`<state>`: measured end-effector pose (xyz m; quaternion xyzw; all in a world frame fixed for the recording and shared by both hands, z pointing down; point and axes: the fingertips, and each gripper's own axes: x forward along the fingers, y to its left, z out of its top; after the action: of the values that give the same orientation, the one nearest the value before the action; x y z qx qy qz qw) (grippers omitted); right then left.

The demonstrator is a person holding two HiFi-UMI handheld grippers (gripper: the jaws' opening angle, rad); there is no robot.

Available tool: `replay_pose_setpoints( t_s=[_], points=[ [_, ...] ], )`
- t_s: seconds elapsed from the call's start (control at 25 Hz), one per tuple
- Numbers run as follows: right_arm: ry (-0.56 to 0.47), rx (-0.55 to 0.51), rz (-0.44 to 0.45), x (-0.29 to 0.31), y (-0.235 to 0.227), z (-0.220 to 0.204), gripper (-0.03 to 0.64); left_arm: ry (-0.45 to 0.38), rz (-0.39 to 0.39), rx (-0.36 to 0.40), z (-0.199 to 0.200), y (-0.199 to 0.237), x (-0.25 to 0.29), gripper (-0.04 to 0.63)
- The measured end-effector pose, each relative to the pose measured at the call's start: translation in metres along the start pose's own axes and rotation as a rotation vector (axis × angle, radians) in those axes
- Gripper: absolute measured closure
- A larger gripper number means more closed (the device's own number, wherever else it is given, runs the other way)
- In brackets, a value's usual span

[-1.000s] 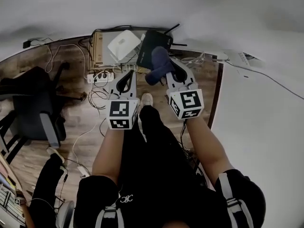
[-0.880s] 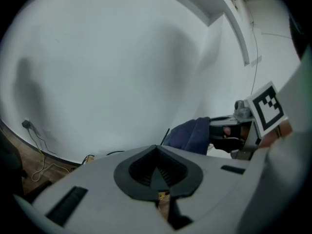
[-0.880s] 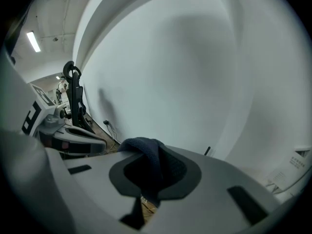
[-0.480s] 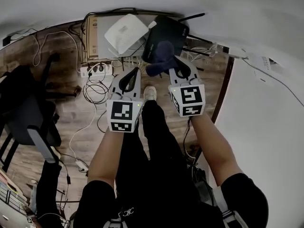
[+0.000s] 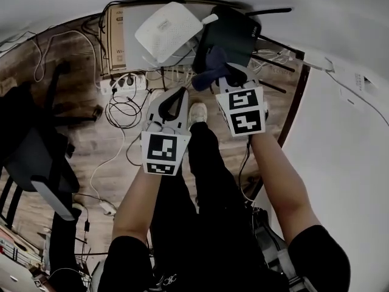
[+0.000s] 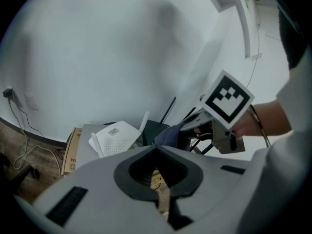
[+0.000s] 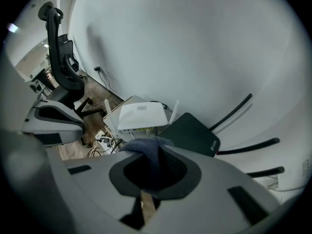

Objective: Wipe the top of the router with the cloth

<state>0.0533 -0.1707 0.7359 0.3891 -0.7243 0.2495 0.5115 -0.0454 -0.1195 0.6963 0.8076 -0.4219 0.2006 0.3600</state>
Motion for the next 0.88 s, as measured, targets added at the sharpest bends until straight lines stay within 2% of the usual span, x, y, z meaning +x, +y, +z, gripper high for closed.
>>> replay_pose_setpoints(
  t_s=[0.24,0.48,0.76,0.88],
  points=[
    [0.124,-0.138,0.082,0.022,0.016,-0.005,0.598,-0.002,-0.007,-0.008,-0.005,0.015,0.0,0.595],
    [0.238,-0.31,0.116,0.045,0.023,-0.016,0.598,0.009,-0.003,-0.021,-0.015,0.028,-0.001,0.596],
    [0.304,-0.496,0.115,0.069,0.029,-0.023,0.598,0.019,-0.008,-0.029,-0.022,0.032,0.003,0.595],
    [0.313,-0.532,0.117,0.078,0.029,-0.022,0.598,0.023,-0.008,-0.028,-0.022,0.034,0.005,0.595]
  ],
)
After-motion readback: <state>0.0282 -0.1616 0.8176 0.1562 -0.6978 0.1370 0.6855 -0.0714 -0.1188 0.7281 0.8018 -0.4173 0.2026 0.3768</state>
